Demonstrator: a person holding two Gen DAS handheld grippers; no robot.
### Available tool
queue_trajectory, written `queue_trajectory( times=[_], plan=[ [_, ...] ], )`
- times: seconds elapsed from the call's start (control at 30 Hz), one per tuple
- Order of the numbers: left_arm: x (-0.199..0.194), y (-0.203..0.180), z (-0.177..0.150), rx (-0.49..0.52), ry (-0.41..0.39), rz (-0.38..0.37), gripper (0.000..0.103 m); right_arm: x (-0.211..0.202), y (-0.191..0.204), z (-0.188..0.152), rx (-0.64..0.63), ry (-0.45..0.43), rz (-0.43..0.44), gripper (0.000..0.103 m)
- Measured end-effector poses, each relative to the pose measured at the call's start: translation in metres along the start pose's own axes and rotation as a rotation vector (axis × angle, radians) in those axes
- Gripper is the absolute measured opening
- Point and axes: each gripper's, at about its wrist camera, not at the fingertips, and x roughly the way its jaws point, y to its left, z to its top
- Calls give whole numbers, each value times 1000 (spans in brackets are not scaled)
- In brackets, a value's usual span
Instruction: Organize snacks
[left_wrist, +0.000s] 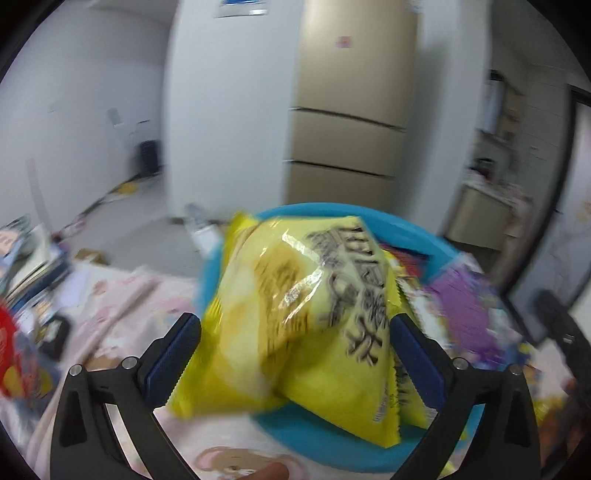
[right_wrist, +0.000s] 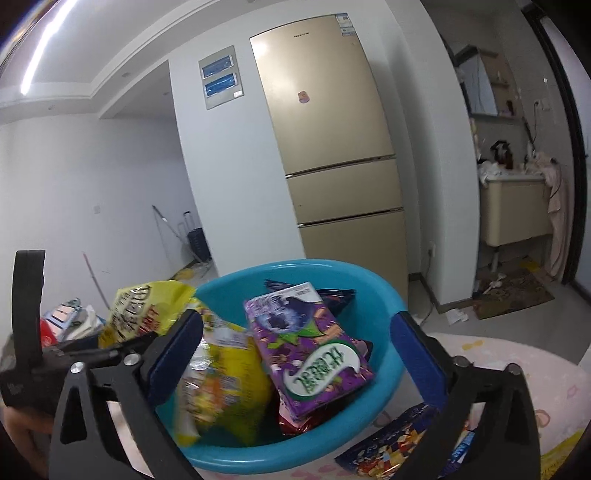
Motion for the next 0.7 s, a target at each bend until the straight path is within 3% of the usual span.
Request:
queue_trajectory(
  times=[0.03, 0.1, 0.17, 0.23, 0.3, 0.4, 0.53, 0.7],
  plan=[
    [5, 6, -2, -9, -1, 45, 103, 2, 2, -1, -18, 7, -8, 72],
    [17, 16, -8, -3, -18, 102, 103, 10, 3, -4, -36, 49, -8, 38],
    [33, 16, -16, 40, 29, 107, 103, 17, 2, -8, -37, 77, -7, 28],
    [54, 6, -25, 131, 125, 142, 103, 21, 4, -12, -55, 93, -18, 28],
    [56, 4, -33, 122, 126, 102, 103, 25, 7, -15, -69, 112, -14, 28],
    [45, 11, -29, 46, 85, -9, 103, 28, 8, -18, -69, 134, -19, 28],
    [30, 24, -25, -34, 10, -84, 103, 27, 5, -18, -43, 133, -14, 28],
    [21, 18, -24, -15, -18, -176, 103, 27, 6, -20, -34, 134, -7, 31]
  ],
)
